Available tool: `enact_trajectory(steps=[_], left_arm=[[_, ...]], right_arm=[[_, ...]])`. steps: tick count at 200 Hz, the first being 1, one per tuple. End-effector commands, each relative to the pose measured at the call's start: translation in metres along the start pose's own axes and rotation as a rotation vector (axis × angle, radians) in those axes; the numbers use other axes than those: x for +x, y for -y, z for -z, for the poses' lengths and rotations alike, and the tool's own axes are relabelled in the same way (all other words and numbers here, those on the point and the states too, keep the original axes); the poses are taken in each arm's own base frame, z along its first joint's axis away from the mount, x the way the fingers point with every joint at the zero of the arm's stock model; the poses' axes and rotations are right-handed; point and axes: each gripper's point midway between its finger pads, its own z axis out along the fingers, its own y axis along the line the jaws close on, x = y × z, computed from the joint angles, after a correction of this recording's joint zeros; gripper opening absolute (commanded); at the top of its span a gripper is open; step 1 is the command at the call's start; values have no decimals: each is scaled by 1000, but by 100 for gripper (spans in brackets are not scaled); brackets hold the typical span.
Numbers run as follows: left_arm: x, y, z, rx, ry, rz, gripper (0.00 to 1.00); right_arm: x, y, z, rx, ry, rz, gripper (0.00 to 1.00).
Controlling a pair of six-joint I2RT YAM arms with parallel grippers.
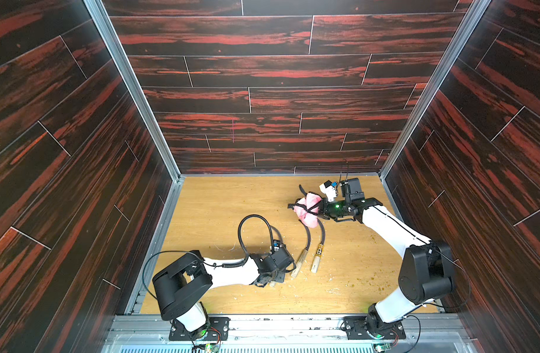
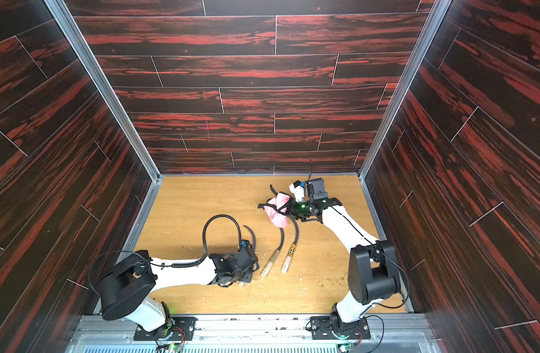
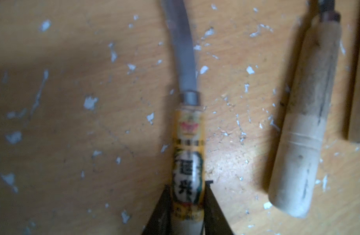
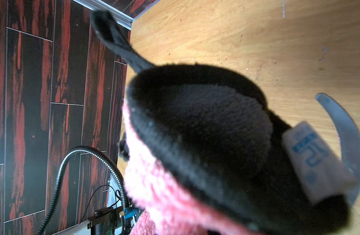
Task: Wipe small sickles with rags
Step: Wipe the small sickle.
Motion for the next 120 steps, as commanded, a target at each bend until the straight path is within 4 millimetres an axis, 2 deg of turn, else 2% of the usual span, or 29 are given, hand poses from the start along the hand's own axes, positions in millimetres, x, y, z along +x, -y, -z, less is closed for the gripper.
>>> enact_trajectory(steps=[1, 19, 49, 69, 120], left_arm=[[23, -14, -9, -52, -86, -13, 9], [23, -16, -8, -54, -79, 5, 0], [3, -13, 6, -36, -8, 44, 0], [-26, -12, 30, -18, 94, 86, 0], [-112, -17, 108, 132, 381, 212, 0]], right_arm=[[-1, -8, 14, -15, 33, 37, 0], [-2, -5, 17, -9, 38, 29, 0], [0, 0, 20, -1, 45, 18, 0], [2, 0, 21, -6, 48, 10, 0], [-6, -9, 22, -49, 77, 14, 0]])
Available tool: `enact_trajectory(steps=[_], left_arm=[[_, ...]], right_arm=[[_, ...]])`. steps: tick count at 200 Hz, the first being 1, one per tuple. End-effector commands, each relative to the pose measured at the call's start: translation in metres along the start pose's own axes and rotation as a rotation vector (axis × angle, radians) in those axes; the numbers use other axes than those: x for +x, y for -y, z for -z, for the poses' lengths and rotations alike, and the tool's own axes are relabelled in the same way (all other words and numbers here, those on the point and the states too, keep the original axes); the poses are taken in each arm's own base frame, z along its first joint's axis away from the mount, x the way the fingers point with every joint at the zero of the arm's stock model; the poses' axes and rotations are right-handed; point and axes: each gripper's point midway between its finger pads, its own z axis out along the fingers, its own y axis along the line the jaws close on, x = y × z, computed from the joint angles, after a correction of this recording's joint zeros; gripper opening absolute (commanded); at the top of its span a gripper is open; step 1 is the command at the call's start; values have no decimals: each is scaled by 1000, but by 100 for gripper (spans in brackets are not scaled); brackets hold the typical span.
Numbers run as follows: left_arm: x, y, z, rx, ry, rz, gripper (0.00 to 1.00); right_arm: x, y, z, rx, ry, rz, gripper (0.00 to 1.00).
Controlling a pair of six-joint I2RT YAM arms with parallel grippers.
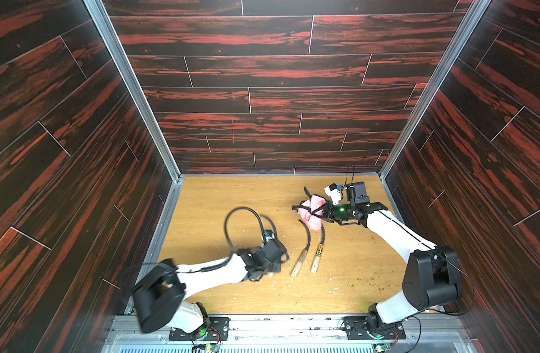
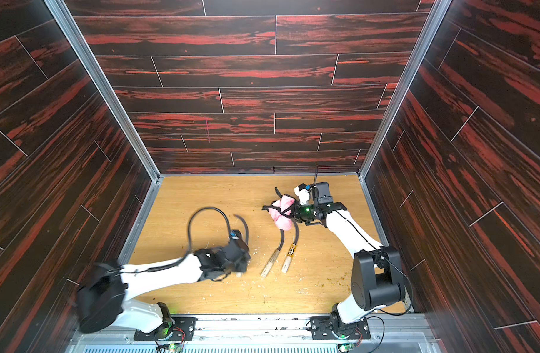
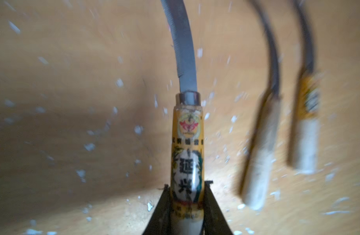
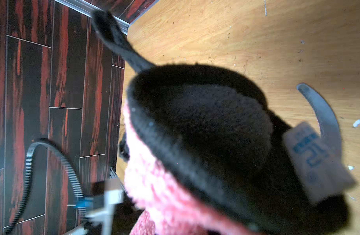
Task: Wipe small sickles with rags
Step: Wipe the small sickle.
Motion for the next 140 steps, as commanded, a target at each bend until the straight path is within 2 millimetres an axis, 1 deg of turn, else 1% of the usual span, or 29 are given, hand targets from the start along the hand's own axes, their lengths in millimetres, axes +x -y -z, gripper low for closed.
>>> enact_trajectory(steps=[1, 9, 22, 44, 54, 72, 102, 140], left_arm=[[-58, 11, 35, 88, 177, 63, 0], [-69, 14, 43, 133, 209, 84, 0], [-84, 25, 55, 231, 258, 119, 0], [-98, 46, 68, 434, 295, 196, 0], [-101, 53, 72, 519, 306, 234, 0], [-105, 61, 74, 631, 313, 293, 0], [-110, 70, 80, 760, 334, 358, 0], [-122, 78, 98, 902, 405, 402, 0]], right_arm=[[-10, -19, 12, -54, 50, 37, 0], [-11, -23, 12, -69, 50, 40, 0], [-15, -28, 12, -94, 58, 47, 0], [-22, -38, 12, -136, 67, 66, 0], [-25, -43, 11, -154, 72, 74, 0], [-31, -52, 7, -185, 76, 92, 0], [-37, -74, -5, -245, 59, 130, 0], [-43, -94, -21, -301, 29, 142, 0]])
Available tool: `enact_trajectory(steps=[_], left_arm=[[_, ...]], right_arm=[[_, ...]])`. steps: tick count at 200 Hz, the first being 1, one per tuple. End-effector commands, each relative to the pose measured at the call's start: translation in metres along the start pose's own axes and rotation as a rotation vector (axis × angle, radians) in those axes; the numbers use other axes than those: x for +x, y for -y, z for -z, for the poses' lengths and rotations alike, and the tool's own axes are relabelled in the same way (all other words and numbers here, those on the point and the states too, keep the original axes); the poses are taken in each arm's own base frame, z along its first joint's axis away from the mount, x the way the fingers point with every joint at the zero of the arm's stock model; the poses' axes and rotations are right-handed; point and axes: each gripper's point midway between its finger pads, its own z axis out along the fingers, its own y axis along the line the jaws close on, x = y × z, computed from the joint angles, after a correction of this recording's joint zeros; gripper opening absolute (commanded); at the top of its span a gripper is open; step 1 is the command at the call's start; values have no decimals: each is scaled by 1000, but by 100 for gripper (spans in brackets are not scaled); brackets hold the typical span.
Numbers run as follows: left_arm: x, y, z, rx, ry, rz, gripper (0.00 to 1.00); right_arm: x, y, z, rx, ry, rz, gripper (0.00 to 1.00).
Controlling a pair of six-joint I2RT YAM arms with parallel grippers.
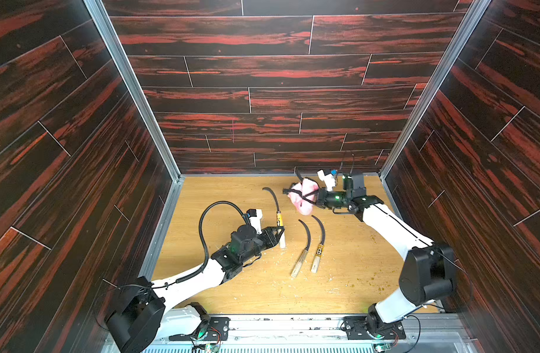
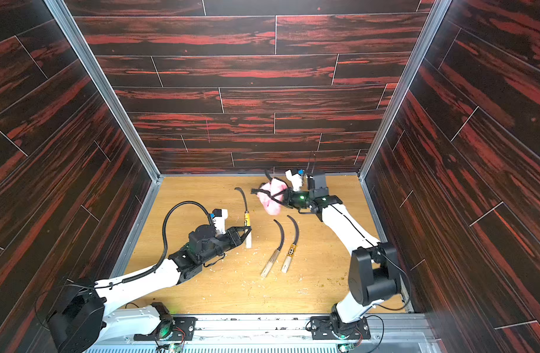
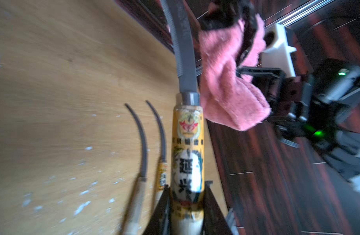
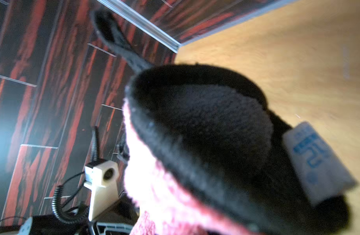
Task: Wipe small sickles with rags
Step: Wipe the small sickle.
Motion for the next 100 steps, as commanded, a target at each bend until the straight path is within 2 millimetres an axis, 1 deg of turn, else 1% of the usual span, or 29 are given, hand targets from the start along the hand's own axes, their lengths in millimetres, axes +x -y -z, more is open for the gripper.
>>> enact_trajectory(steps=[1, 18, 29, 57, 83, 100], left_arm=[[-21, 46, 7, 221, 77, 28, 0], [-24, 53, 9, 267, 94, 31, 0], [-27, 54, 10, 285, 109, 38, 0], [-30, 50, 11, 302, 127, 48, 0], [-33, 47, 9, 307, 136, 56, 0], [-35, 45, 8, 302, 141, 52, 0]], right_arm=[[-2, -7, -17, -60, -30, -6, 0], [-2, -12, -22, -79, -37, -5, 0], [-2, -16, -25, -88, -41, -4, 0], [2, -31, -26, -121, -50, 9, 0], [14, -44, -31, -140, -80, 25, 0], [22, -49, -36, -144, -100, 31, 0]])
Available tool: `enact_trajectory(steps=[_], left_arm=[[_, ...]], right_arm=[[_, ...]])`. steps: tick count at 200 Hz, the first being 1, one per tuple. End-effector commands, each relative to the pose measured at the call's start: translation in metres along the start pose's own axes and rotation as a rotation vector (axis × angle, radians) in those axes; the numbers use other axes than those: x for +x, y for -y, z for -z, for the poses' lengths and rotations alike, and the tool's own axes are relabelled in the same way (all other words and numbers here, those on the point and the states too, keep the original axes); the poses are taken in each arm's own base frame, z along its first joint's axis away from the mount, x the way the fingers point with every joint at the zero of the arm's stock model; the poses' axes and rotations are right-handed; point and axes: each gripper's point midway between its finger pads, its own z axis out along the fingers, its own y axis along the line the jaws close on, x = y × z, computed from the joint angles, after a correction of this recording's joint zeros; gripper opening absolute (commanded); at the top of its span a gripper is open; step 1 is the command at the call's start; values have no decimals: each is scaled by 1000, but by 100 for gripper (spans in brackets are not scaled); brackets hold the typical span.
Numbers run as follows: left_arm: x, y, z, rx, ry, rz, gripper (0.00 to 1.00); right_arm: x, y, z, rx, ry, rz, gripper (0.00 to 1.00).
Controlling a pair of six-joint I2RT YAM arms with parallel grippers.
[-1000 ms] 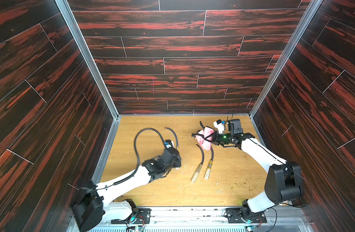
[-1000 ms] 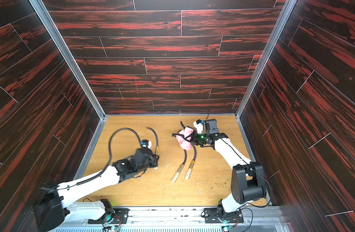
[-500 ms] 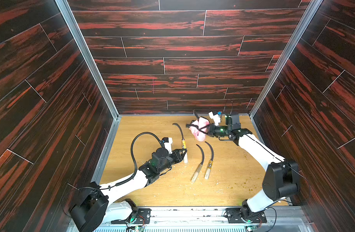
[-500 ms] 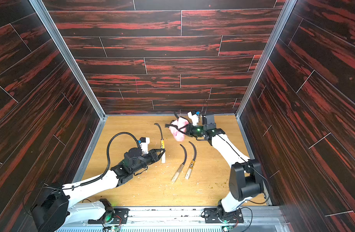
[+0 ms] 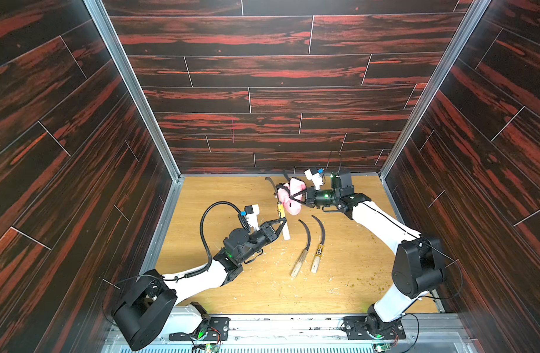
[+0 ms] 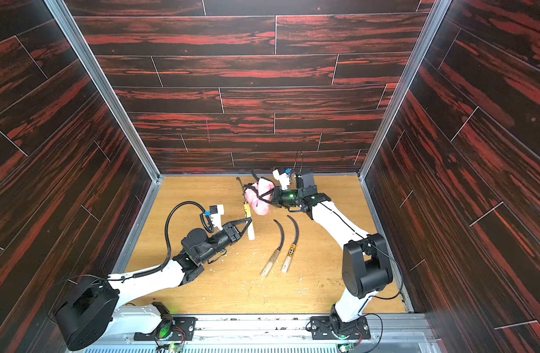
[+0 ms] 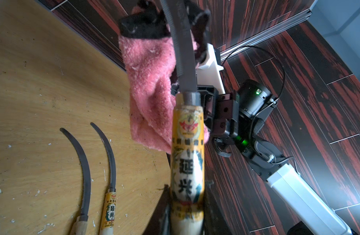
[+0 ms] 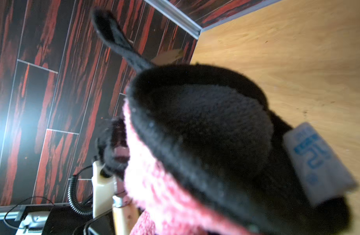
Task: Wipe small sickles with rags
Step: Wipe the small sickle.
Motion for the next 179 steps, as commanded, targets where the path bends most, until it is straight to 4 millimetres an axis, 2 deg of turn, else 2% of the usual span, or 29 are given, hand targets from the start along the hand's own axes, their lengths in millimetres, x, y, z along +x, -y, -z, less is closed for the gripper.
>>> enact_trajectory(steps=[1, 53, 121, 179], left_arm=[[-11, 16, 1, 71, 34, -17, 0], [-25, 3, 1, 35, 56, -40, 0], [-30, -14, 1, -14, 51, -48, 0], [-44, -21, -1, -33, 58, -48, 0]], right_arm=[[5, -21, -6, -44, -22, 40, 0], [30, -34, -15, -54, -60, 57, 0], [47, -52, -13, -25, -61, 125, 0], [78, -57, -15, 2, -78, 125, 0]])
